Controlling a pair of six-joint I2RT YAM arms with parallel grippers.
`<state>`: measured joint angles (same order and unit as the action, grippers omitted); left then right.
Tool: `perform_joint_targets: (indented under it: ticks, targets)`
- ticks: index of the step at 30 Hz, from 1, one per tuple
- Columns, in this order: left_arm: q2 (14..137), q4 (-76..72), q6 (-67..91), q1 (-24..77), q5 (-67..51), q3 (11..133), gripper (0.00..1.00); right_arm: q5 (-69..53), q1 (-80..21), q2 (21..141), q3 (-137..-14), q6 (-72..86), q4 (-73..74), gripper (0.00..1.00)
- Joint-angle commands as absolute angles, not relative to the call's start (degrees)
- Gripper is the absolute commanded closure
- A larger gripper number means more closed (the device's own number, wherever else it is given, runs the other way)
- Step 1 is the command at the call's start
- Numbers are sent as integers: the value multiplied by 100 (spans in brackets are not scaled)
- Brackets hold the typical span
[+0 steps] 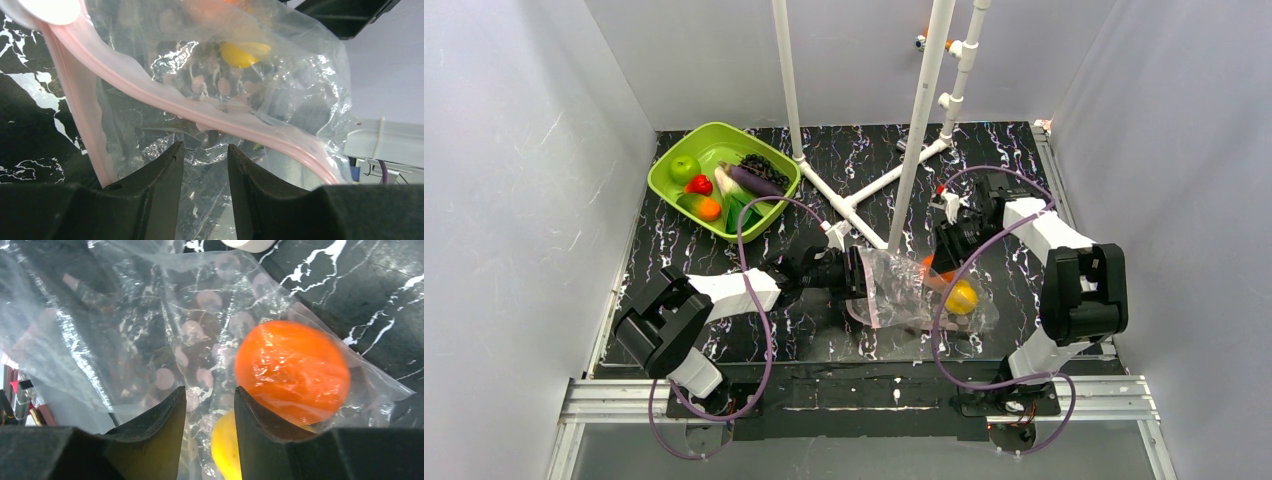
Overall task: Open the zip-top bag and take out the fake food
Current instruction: Adjust the zipper food storage bag at the center of the board.
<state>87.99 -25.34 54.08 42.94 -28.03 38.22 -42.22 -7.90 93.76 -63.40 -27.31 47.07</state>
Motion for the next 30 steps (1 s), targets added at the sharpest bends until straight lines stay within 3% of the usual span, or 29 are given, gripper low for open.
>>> perform_joint_targets:
  ticks: [1, 4, 7, 11, 20, 30]
  targets:
    - [8746, -2786, 5381, 4316, -2906, 3903, 64, -4585, -826, 8726, -6577, -3238, 5110, 50]
    - [8692, -2763, 5367, 4320, -2878, 3852, 64, -4412, -794, 8214, -6473, -3732, 5046, 41]
    - [8615, -2644, 5254, 4316, -2845, 3873, 64, -3813, -755, 7992, -6350, -4467, 4937, 27]
    - [8506, -2484, 5074, 4319, -2764, 3876, 64, -3041, -503, 8245, -6199, -5398, 4534, 18]
    - [8549, -2348, 4898, 4320, -2750, 3920, 64, -2692, -333, 9064, -6383, -5994, 4432, 22]
    - [8784, -2192, 4868, 4319, -2773, 4105, 64, -2652, -1122, 9396, -6122, -6037, 4265, 42]
